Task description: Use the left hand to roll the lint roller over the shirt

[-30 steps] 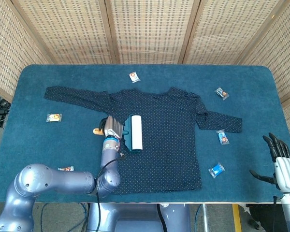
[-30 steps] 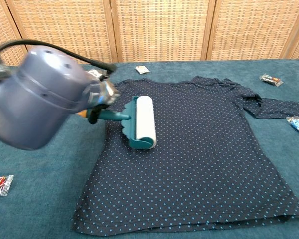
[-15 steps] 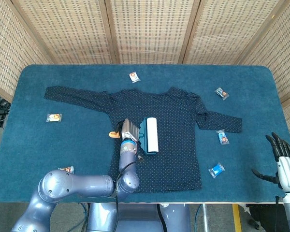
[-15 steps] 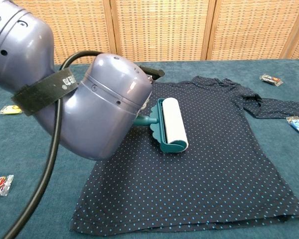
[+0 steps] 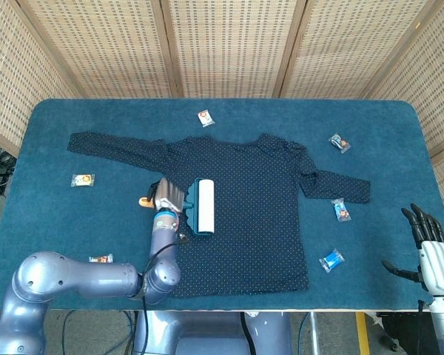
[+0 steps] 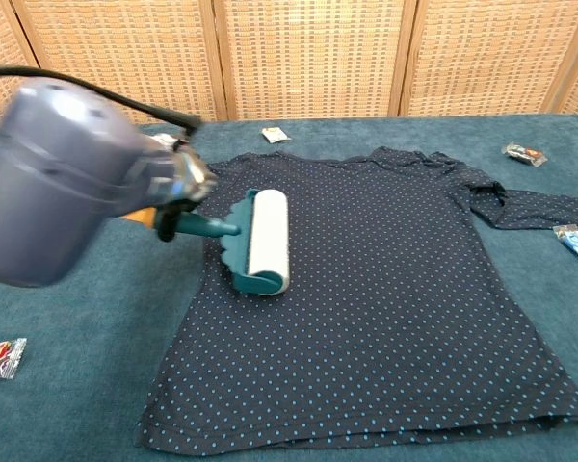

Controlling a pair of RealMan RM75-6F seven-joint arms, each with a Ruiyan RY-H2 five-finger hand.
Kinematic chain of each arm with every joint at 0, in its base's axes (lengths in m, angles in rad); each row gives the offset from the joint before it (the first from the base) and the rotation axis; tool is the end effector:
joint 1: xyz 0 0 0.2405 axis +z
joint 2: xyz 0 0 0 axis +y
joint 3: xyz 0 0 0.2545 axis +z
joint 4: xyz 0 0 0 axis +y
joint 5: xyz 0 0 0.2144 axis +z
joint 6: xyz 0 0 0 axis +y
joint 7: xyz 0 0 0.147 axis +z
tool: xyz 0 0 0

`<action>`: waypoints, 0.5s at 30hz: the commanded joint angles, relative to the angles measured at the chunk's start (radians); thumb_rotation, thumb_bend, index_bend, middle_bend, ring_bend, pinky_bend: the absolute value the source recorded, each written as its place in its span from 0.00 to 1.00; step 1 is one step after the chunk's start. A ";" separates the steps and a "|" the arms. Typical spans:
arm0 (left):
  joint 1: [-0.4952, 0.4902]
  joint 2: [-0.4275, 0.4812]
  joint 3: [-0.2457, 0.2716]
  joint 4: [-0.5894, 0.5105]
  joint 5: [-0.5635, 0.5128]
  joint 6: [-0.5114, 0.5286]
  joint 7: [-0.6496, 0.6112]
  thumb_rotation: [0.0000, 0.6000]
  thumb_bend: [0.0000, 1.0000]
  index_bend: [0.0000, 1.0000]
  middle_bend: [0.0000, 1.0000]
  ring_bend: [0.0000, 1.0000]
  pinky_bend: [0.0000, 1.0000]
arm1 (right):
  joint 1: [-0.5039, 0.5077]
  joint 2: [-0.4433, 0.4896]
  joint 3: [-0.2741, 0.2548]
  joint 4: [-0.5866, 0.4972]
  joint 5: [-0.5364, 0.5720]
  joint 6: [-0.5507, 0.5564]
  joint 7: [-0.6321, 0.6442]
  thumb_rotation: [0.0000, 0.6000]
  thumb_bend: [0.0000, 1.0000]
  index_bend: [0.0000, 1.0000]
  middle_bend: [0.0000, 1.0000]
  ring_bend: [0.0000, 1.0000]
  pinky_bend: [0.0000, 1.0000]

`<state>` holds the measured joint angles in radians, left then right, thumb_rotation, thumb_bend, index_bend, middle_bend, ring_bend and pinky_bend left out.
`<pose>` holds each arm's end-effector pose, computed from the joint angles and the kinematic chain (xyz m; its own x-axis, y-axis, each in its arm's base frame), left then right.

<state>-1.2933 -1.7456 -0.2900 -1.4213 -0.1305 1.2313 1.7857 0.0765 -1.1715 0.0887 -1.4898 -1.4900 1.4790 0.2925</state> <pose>-0.0553 0.3816 -0.0657 0.9258 0.3694 0.0808 0.2118 -0.3295 -0.9201 -0.3312 -0.1912 0.1555 0.1779 0.0360 0.9834 -0.9840 0.0095 0.1776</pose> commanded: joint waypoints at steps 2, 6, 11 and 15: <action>0.077 0.097 0.048 -0.105 0.065 -0.014 -0.093 1.00 0.89 0.88 0.92 0.83 0.76 | -0.002 -0.001 -0.002 -0.005 -0.007 0.008 -0.010 1.00 0.12 0.02 0.00 0.00 0.00; 0.126 0.170 0.076 -0.170 0.127 -0.023 -0.167 1.00 0.88 0.87 0.92 0.83 0.76 | -0.003 -0.002 -0.004 -0.011 -0.015 0.015 -0.026 1.00 0.12 0.02 0.00 0.00 0.00; 0.189 0.260 0.108 -0.239 0.249 -0.053 -0.290 1.00 0.86 0.86 0.92 0.83 0.74 | -0.007 -0.003 -0.003 -0.021 -0.021 0.031 -0.049 1.00 0.12 0.02 0.00 0.00 0.00; 0.241 0.305 0.129 -0.263 0.391 -0.074 -0.424 1.00 0.84 0.85 0.87 0.81 0.71 | -0.010 -0.003 -0.002 -0.026 -0.022 0.040 -0.065 1.00 0.12 0.02 0.00 0.00 0.00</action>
<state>-1.0968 -1.4786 -0.1827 -1.6564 0.1720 1.1776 1.4483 0.0673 -1.1747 0.0860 -1.5149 -1.5116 1.5176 0.2293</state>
